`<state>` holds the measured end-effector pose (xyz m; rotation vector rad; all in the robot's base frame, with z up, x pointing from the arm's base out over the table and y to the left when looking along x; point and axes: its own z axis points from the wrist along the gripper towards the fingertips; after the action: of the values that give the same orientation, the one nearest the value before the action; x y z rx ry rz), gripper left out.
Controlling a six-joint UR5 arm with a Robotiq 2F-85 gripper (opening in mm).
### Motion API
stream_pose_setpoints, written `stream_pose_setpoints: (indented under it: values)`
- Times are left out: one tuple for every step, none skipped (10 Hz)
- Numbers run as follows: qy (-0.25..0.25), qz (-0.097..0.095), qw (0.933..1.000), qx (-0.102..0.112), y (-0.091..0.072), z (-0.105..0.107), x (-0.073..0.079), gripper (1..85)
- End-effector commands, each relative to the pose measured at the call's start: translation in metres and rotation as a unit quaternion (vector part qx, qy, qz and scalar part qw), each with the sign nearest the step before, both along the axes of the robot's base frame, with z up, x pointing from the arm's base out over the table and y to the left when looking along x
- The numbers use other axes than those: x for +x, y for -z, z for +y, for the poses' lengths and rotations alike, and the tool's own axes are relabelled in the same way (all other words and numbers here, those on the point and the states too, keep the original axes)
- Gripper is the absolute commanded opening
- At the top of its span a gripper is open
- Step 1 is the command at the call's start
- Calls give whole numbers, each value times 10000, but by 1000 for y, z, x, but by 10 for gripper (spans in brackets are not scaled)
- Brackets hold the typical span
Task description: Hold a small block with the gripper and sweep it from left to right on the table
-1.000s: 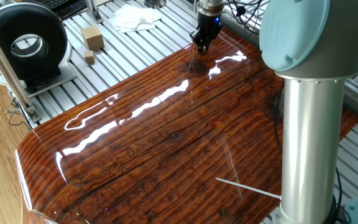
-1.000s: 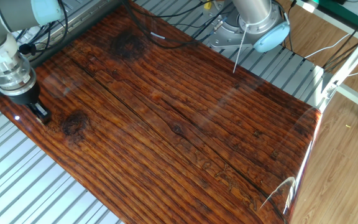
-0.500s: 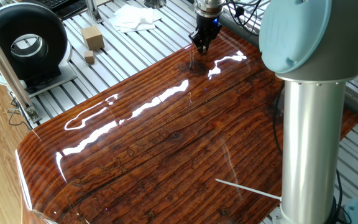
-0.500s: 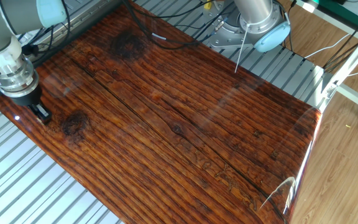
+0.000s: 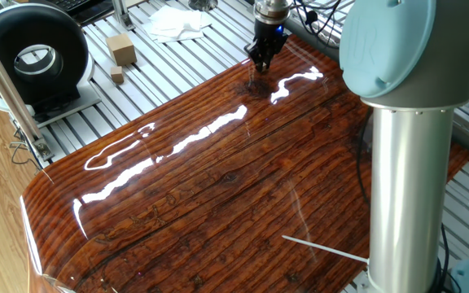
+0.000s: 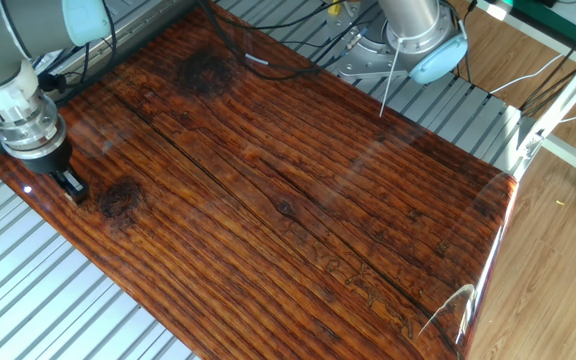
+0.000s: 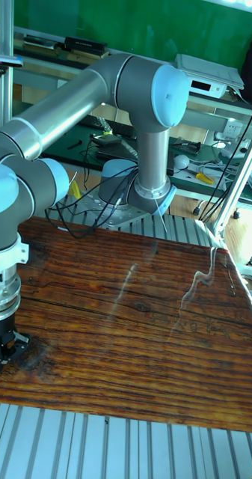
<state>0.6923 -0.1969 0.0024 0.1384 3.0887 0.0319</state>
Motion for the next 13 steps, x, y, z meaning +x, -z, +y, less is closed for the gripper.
stream_pose_setpoints:
  values:
    - [47,-33,10000,46,-2,4,1,10]
    - [47,-9,9999,122,-8,5,1,10]
    - [31,37,9999,160,-13,4,-1,10]
    - [30,67,9998,206,-14,4,-2,10]
    - [31,29,9999,114,-11,4,-1,10]
    - [54,6,9999,84,-8,6,0,10]
    - [54,6,10000,61,-7,5,0,10]
    - [47,14,10000,61,-7,5,-1,10]
    - [47,13,10000,46,-6,5,-1,10]
    - [39,-2,10000,45,-6,4,0,10]
    - [47,-9,10000,53,-5,5,1,10]
    - [47,-17,10000,46,-3,4,1,10]
    - [47,-25,10000,54,-2,4,2,10]
